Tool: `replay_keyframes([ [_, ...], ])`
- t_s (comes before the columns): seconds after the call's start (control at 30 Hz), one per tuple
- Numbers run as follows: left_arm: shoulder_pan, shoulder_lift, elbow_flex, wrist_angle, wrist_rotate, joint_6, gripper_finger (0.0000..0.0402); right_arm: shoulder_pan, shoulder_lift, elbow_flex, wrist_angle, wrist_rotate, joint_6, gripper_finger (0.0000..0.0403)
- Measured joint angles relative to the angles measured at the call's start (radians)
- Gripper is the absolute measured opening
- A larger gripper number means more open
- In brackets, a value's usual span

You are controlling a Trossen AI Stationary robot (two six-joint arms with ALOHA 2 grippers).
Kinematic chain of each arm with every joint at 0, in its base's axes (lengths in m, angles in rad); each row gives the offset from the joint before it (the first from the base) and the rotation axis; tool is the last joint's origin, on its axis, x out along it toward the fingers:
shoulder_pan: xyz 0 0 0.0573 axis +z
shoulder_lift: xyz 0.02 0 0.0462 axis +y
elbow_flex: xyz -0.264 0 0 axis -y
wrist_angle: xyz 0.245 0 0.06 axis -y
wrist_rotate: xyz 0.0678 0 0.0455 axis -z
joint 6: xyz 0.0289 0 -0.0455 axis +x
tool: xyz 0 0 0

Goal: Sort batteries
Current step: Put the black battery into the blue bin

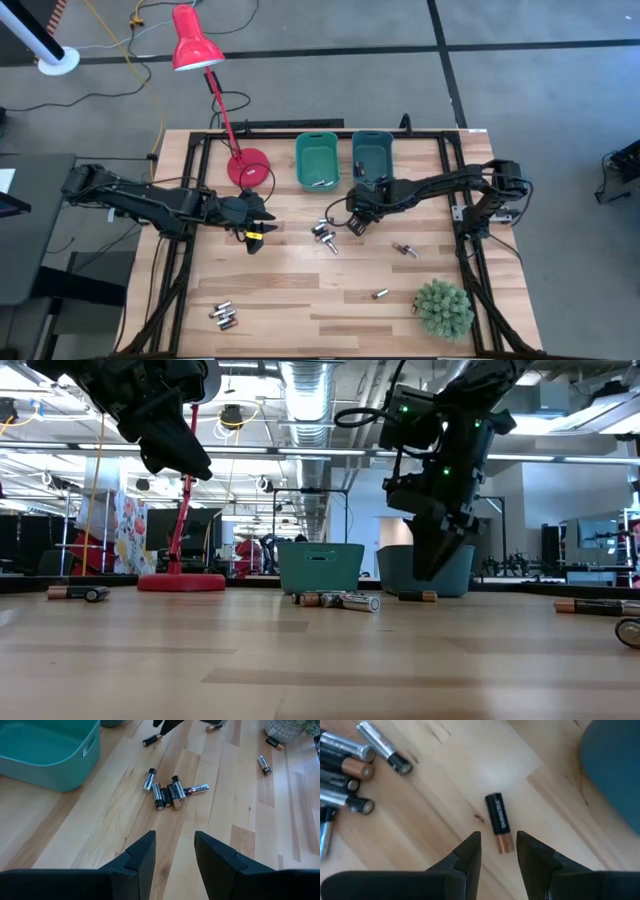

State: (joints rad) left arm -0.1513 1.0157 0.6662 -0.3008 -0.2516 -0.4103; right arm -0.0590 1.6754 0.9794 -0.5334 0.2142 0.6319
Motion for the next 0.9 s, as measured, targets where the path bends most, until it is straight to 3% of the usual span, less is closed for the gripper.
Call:
replay_keyframes([
  [0.43, 0.0, 0.0, 0.0, 0.0, 0.001, -0.001, 0.013, 0.018, 0.138, 0.006, 0.052, 0.031, 0.027, 0.0134],
  [0.53, 0.0, 0.0, 0.0, 0.0, 0.001, -0.001, 0.013, 0.034, 0.138, 0.005, 0.052, 0.025, 0.035, 0.0107],
  [0.7, 0.0, 0.0, 0.0, 0.0, 0.001, -0.001, 0.013, 0.071, 0.115, 0.004, 0.042, 0.02, 0.04, 0.0021],
  [0.9, 0.0, 0.0, 0.0, 0.0, 0.001, 0.009, 0.013, 0.098, 0.052, -0.003, 0.001, -0.085, 0.074, 0.0016],
])
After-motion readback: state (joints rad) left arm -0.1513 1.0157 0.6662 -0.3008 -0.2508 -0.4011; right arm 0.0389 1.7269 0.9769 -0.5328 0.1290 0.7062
